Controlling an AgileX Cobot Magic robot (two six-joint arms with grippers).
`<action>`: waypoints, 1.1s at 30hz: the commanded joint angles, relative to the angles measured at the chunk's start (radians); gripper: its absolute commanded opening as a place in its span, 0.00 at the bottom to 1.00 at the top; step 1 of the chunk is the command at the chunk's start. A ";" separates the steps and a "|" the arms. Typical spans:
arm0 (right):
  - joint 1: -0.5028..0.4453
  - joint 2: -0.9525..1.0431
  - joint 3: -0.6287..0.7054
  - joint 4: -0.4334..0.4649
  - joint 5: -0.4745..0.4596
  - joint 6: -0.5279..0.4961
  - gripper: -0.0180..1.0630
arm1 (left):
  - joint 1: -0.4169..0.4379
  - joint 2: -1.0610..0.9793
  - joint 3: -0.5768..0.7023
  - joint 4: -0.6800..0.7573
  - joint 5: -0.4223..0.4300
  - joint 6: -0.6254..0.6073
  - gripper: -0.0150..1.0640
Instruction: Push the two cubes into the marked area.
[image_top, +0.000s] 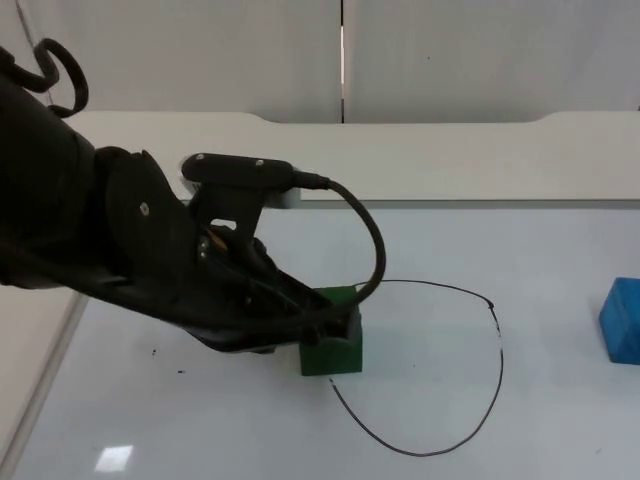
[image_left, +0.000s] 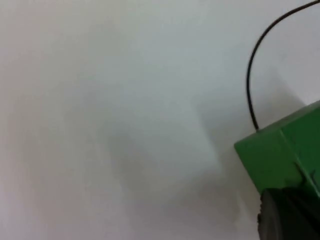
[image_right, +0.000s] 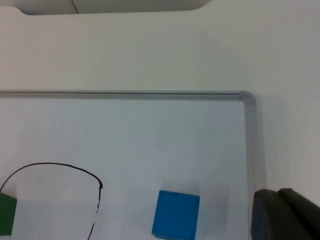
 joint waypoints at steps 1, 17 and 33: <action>-0.006 -0.006 0.001 0.003 -0.011 -0.008 0.02 | -0.009 0.000 -0.003 -0.015 -0.016 -0.002 0.01; -0.006 -0.006 0.001 0.005 -0.005 -0.008 0.02 | -0.011 0.000 -0.003 -0.015 -0.037 -0.002 0.01; -0.006 -0.006 0.001 0.005 -0.001 -0.010 0.02 | -0.055 0.000 -0.003 0.000 -0.067 -0.002 0.01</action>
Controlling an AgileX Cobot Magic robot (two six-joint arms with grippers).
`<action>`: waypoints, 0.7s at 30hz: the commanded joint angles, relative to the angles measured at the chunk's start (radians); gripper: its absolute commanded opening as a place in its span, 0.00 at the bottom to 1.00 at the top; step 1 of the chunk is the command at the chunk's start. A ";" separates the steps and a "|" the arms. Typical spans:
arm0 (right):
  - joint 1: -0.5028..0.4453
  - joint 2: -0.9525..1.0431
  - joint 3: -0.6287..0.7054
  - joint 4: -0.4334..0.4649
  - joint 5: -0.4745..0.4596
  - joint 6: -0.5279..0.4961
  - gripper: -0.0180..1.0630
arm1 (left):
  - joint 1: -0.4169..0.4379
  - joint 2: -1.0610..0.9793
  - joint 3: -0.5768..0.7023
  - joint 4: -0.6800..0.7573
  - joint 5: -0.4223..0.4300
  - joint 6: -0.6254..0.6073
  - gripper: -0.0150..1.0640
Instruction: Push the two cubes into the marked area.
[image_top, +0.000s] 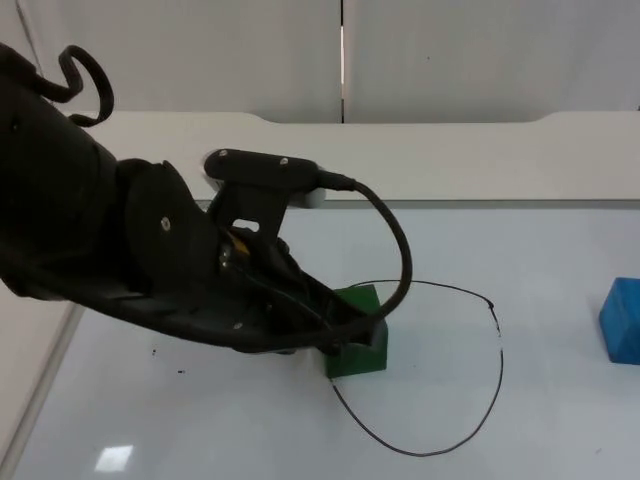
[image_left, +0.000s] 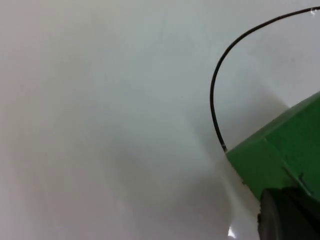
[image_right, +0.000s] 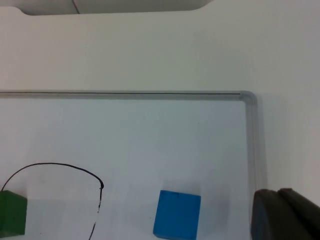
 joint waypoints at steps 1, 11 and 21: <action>-0.006 -0.006 0.001 0.003 -0.001 -0.010 0.02 | -0.007 0.000 -0.003 0.000 -0.016 -0.002 0.01; -0.006 -0.006 0.001 0.003 0.000 -0.010 0.02 | -0.007 0.004 -0.003 0.015 -0.072 -0.002 0.01; -0.006 -0.006 0.001 0.002 -0.009 -0.011 0.02 | -0.032 0.090 -0.087 0.056 -0.029 -0.002 0.01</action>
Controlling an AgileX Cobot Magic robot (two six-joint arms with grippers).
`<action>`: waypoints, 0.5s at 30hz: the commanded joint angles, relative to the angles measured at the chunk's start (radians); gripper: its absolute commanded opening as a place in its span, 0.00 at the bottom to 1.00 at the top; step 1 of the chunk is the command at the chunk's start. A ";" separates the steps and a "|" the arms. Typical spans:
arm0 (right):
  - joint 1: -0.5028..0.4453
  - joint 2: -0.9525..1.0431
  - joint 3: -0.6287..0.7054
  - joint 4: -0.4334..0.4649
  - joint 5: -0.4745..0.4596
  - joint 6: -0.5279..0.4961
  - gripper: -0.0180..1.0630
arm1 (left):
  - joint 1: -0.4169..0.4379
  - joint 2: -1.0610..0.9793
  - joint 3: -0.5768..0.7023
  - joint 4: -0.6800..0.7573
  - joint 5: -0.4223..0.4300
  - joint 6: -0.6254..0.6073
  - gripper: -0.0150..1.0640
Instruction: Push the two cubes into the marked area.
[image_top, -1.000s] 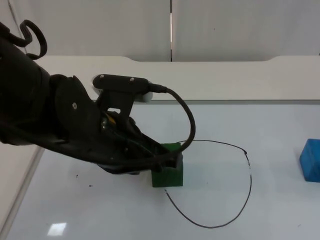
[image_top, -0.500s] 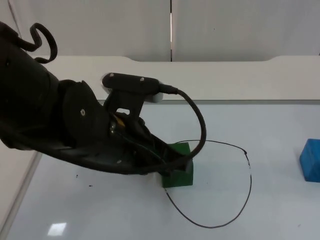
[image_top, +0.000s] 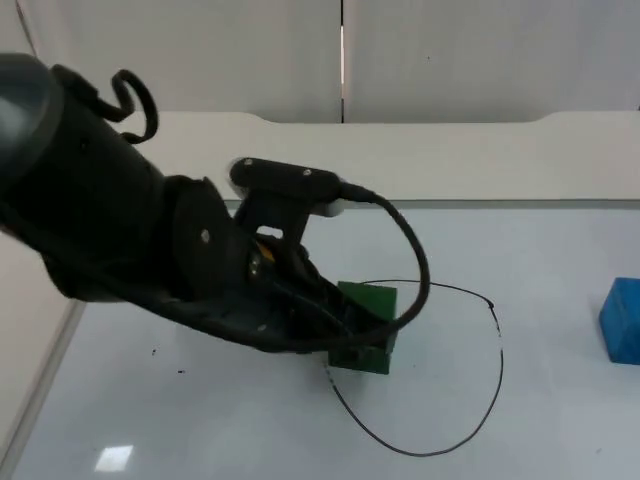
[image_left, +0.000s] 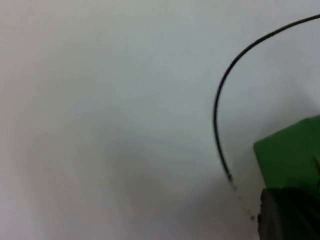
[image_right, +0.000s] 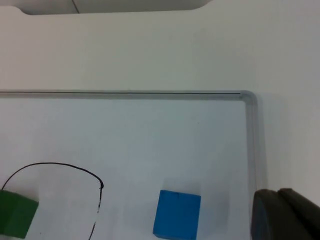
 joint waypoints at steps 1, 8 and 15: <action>-0.006 -0.006 0.001 0.000 -0.009 -0.011 0.02 | -0.023 -0.002 -0.019 0.023 -0.003 -0.002 0.01; -0.006 -0.006 0.001 -0.002 -0.012 -0.011 0.02 | -0.035 -0.002 -0.023 0.037 0.009 -0.002 0.01; -0.006 -0.006 0.002 -0.002 -0.003 -0.013 0.02 | -0.035 -0.002 -0.023 0.040 0.021 -0.002 0.01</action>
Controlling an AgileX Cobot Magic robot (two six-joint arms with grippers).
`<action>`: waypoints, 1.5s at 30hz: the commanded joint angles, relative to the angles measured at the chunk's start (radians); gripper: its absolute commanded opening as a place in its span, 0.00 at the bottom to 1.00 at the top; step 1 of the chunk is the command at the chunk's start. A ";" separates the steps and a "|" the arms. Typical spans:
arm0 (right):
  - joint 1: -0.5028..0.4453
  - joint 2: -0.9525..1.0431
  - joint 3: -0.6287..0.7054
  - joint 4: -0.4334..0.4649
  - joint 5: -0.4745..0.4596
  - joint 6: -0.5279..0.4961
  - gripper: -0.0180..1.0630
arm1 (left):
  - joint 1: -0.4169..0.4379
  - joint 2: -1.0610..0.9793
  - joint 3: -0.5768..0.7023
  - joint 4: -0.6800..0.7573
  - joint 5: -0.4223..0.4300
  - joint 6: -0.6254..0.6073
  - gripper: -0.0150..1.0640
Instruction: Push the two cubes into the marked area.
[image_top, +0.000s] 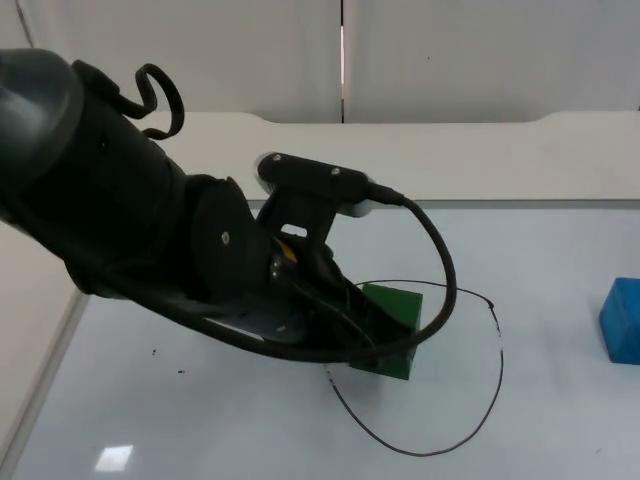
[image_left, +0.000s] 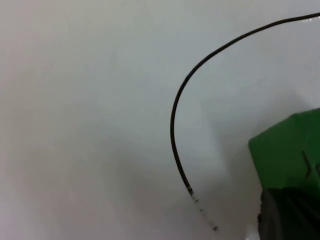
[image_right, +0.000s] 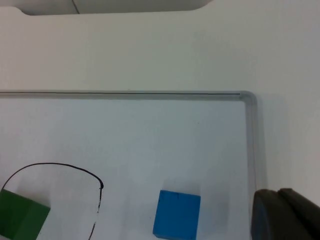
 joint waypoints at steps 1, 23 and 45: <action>-0.006 -0.006 0.002 -0.002 -0.001 -0.013 0.02 | -0.005 -0.002 -0.003 0.015 0.015 0.002 0.01; -0.006 -0.006 0.027 -0.002 -0.004 -0.076 0.02 | 0.021 -0.040 -0.003 0.035 0.023 0.034 0.01; -0.006 -0.006 0.027 -0.002 -0.011 -0.076 0.02 | 0.341 -0.508 0.270 0.046 0.046 0.082 0.01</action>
